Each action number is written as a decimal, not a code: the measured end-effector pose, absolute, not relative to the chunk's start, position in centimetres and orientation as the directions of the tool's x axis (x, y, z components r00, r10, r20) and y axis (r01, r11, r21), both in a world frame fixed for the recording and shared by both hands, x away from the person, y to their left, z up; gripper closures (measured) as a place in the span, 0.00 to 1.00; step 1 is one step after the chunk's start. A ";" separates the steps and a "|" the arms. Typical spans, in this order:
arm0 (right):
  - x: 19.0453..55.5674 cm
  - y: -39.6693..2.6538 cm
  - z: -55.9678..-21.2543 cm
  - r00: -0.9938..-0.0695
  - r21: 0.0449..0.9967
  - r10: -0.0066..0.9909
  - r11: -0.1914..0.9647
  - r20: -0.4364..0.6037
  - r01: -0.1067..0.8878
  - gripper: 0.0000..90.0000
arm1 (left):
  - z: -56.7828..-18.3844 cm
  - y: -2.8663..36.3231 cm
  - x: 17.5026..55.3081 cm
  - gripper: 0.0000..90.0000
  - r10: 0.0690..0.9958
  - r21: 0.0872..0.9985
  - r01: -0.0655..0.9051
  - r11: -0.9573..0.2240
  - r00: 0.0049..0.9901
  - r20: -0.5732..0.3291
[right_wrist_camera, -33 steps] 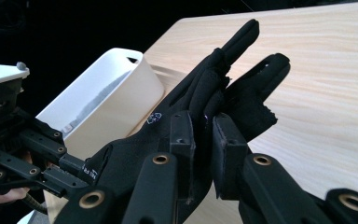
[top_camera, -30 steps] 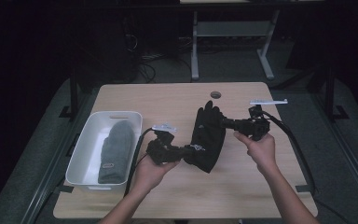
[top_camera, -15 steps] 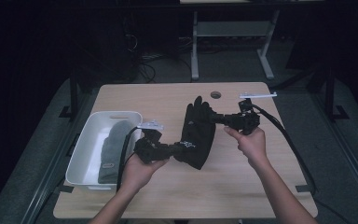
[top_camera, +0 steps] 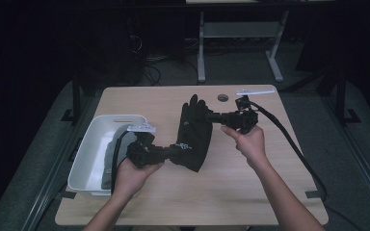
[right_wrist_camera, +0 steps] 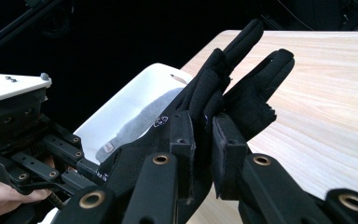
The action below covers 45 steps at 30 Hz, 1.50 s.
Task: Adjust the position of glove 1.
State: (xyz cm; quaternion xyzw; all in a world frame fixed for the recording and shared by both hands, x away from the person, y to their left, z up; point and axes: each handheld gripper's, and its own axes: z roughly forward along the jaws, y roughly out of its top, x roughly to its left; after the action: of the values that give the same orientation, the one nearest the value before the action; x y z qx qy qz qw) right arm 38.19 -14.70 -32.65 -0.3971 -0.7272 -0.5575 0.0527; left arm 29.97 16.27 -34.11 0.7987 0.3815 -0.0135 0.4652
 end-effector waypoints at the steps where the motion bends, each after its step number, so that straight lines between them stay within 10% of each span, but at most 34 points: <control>1: 38.2 -14.4 -32.5 -0.682 0.769 0.517 0.067 0.518 0.635 0.89 | -34.0 16.5 29.9 0.90 0.597 0.734 0.621 -0.275 0.709 -0.376; 45: 40.7 -2.9 -29.1 -0.767 0.782 0.417 0.182 0.488 0.596 0.89 | -31.7 26.0 28.2 0.90 0.676 0.758 0.628 -0.175 0.637 -0.371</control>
State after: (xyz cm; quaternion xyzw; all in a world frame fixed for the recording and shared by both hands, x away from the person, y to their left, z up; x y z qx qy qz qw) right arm 40.70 -2.90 -29.08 -0.3311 -0.7645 -0.5469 0.0820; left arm 28.18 26.05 -31.69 0.7662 0.4255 0.0246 0.4809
